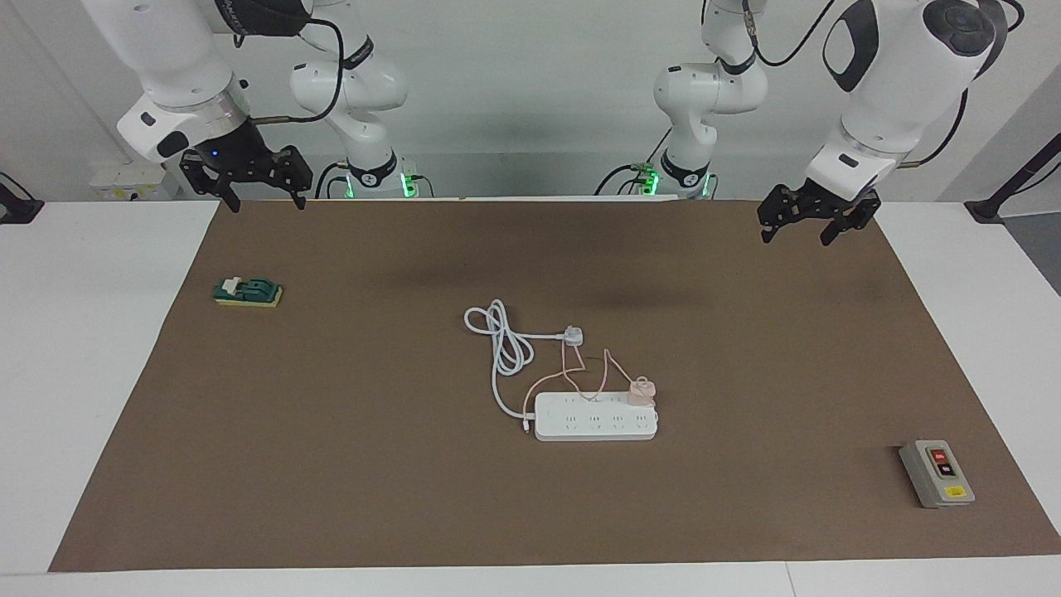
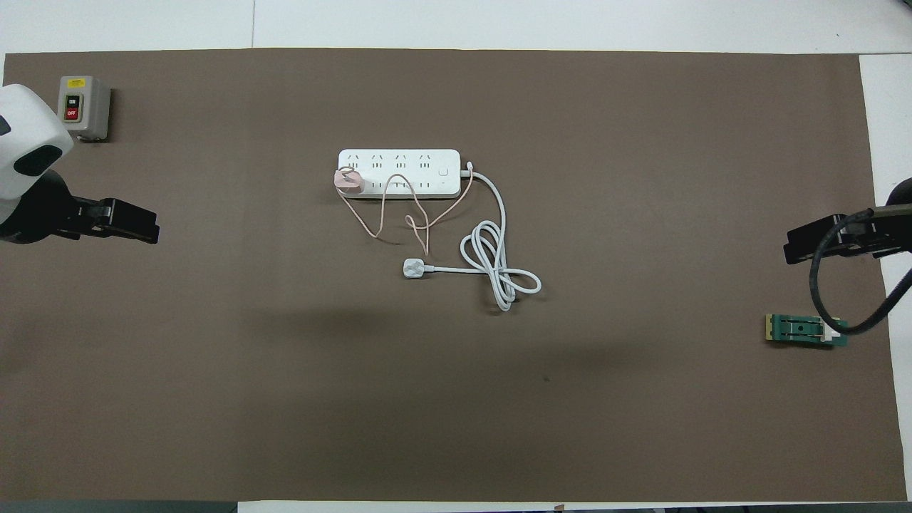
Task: Unplug charger and place it aside
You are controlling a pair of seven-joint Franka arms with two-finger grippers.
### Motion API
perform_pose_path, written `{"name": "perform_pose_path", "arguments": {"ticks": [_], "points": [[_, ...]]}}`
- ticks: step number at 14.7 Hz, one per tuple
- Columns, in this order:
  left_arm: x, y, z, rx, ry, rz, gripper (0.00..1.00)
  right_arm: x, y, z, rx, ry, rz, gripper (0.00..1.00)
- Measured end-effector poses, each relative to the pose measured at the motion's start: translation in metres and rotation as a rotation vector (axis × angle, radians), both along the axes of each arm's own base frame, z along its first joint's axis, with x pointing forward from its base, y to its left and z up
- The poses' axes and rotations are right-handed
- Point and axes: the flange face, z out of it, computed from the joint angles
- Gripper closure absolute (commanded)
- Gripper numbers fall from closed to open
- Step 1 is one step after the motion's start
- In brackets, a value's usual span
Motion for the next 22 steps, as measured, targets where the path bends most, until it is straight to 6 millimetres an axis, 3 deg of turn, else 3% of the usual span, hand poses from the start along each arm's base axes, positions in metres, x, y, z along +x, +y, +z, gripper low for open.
{"name": "perform_pose_path", "arguments": {"ticks": [6, 10, 16, 22], "points": [[-0.001, -0.004, 0.000, 0.005, 0.004, 0.082, 0.00, 0.001, 0.000, -0.001, 0.000, -0.005, -0.019, 0.00], [0.004, -0.010, -0.007, 0.016, 0.033, 0.314, 0.00, 0.010, 0.020, -0.022, 0.063, -0.009, -0.227, 0.00], [0.064, -0.068, -0.043, 0.028, 0.107, 0.679, 0.00, 0.050, 0.126, -0.102, 0.162, 0.076, -0.612, 0.00], [0.102, -0.107, -0.087, 0.037, 0.104, 1.155, 0.00, 0.082, 0.229, -0.174, 0.283, 0.152, -0.920, 0.00]]}}
